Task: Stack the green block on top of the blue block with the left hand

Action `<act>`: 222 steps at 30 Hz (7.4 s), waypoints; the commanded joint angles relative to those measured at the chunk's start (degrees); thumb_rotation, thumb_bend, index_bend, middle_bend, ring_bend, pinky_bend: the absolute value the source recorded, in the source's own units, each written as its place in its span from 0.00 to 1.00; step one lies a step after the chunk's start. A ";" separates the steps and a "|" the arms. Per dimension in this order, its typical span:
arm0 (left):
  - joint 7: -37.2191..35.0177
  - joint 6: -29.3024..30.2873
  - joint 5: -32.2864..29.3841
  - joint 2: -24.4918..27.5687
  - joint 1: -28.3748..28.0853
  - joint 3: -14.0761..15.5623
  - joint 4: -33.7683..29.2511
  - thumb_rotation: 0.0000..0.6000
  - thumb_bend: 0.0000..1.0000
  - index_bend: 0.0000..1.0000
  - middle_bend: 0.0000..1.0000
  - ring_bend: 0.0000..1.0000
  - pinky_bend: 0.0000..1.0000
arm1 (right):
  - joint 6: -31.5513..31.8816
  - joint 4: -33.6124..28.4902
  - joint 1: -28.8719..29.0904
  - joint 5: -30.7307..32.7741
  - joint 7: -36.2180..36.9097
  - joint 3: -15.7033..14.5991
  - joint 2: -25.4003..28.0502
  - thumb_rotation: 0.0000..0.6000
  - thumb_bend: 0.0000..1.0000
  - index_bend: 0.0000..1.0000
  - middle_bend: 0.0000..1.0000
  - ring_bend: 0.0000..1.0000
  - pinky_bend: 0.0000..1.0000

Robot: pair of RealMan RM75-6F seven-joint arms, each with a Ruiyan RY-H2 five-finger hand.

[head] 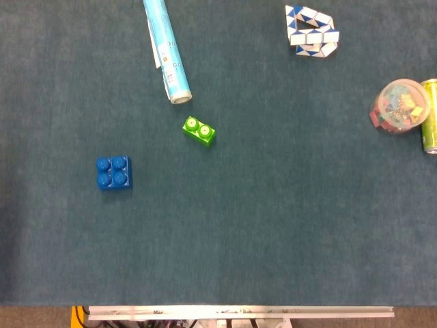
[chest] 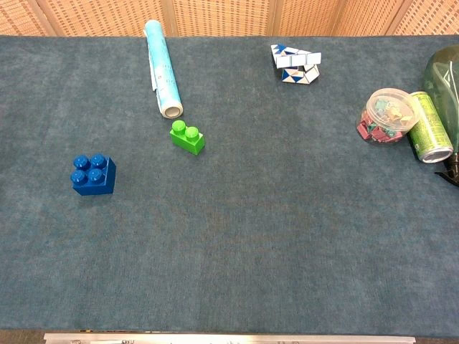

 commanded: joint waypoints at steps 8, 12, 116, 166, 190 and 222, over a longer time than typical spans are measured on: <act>0.65 0.03 -0.51 -0.08 -0.18 -0.26 -0.02 1.00 0.00 0.31 0.29 0.19 0.35 | 1.84 -2.01 -0.83 0.35 -0.10 0.68 1.72 1.00 0.10 0.22 0.24 0.13 0.24; 0.54 0.99 0.92 -0.39 -0.05 0.03 -0.08 1.00 0.00 0.31 0.29 0.19 0.36 | 1.98 -2.36 -1.04 0.72 0.19 0.85 2.20 1.00 0.10 0.22 0.24 0.13 0.24; -45.16 -38.13 20.40 -25.19 -50.37 7.79 37.49 1.00 0.17 0.28 0.00 0.00 0.13 | -2.27 -2.96 -2.98 11.80 3.71 4.88 7.01 1.00 0.10 0.22 0.26 0.13 0.14; -30.64 -39.29 12.72 -19.22 -49.28 6.39 25.68 1.00 0.28 0.48 0.00 0.00 0.13 | -2.14 -3.54 -3.21 10.92 3.85 4.53 7.33 1.00 0.10 0.22 0.26 0.13 0.14; 11.54 -31.99 -27.49 -5.28 -44.50 3.45 -4.07 1.00 0.28 0.48 0.00 0.00 0.13 | -4.02 -3.45 -2.45 10.35 5.91 4.02 7.77 1.00 0.10 0.22 0.26 0.13 0.14; 9.13 -24.05 -34.97 4.46 -39.39 3.34 -22.07 1.00 0.28 0.49 0.00 0.00 0.13 | -4.01 -4.09 -2.62 8.73 7.26 2.82 8.37 1.00 0.10 0.22 0.26 0.13 0.14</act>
